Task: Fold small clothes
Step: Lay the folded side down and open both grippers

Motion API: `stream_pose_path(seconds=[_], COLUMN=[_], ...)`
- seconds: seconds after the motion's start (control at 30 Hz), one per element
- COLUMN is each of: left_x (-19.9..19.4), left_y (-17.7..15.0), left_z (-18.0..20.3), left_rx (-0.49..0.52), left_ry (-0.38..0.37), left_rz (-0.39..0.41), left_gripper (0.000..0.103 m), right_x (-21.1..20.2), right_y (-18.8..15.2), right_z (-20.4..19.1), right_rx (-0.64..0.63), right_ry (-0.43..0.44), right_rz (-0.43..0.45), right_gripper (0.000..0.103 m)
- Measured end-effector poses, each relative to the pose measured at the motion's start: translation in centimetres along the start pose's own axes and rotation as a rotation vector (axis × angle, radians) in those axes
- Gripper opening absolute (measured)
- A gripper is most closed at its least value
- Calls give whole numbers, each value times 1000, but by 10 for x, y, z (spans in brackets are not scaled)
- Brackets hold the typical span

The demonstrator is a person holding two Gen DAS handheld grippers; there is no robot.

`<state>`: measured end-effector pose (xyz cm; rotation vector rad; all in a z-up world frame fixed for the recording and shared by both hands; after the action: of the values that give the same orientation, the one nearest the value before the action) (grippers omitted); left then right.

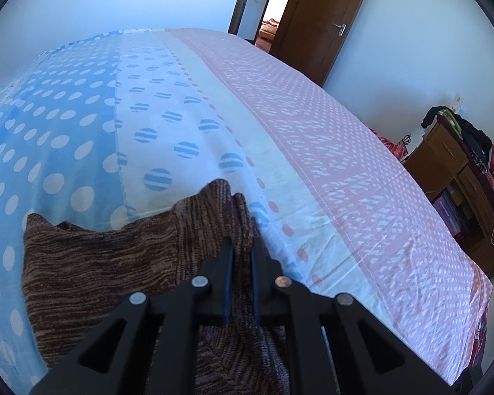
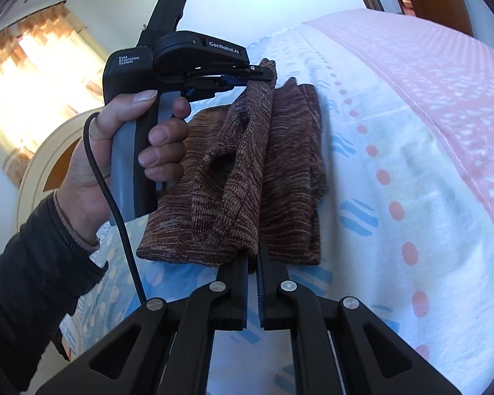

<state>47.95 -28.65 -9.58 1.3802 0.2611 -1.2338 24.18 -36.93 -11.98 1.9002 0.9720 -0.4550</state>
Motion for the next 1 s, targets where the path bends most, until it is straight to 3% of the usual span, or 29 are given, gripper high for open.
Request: stream_pose_path(seconds=[0.1, 0.2, 0.33, 0.47, 0.5, 0.53, 0.6, 0.7, 0.87, 1.0], left_x=[9, 1, -35, -63, -72, -78, -89, -91, -83, -83], left_y=[-3, -9, -23, -57, -71, -82, -105, -127, -140, -145], left_z=[8, 17, 15, -6, -16, -24, -41, -55, -60, -67], left_rx=[13, 57, 119, 162, 161, 154, 140, 123, 75, 44], left_ry=[22, 53, 115, 210, 244, 268, 301, 338, 330, 327], left_rz=[-16, 4, 73, 98, 104, 104, 123, 125, 126, 145], left_gripper=[12, 21, 56, 56, 57, 61, 62, 63, 72, 81], right_x=[3, 5, 7, 1, -5, -16, -34, -49, 2, 62], right_y=[1, 0, 0, 1, 2, 6, 13, 33, 69, 82], right_z=[12, 22, 27, 31, 30, 27, 14, -16, -53, -37], right_rx=[53, 90, 104, 120, 108, 62, -7, -96, -157, -119], right_ry=[15, 27, 47, 46, 6, -103, -180, -173, -7, -46], right_rz=[-20, -45, -53, -29, -5, 57, 146, 244, 127, -59], right_gripper=[4, 4, 4, 6, 15, 20, 36, 45, 45, 44])
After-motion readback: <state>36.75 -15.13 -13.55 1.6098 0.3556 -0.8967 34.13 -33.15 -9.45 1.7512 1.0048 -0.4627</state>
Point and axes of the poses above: each gripper's, at about its wrist camera, not at the fingertips, and x roughly the way its jaws point, z to its right, y to its top, the point moved 3 cm from there along x, roughly the way its jaws point, and after that the axes turned 1 degree about -y, right-handed, at the moved point
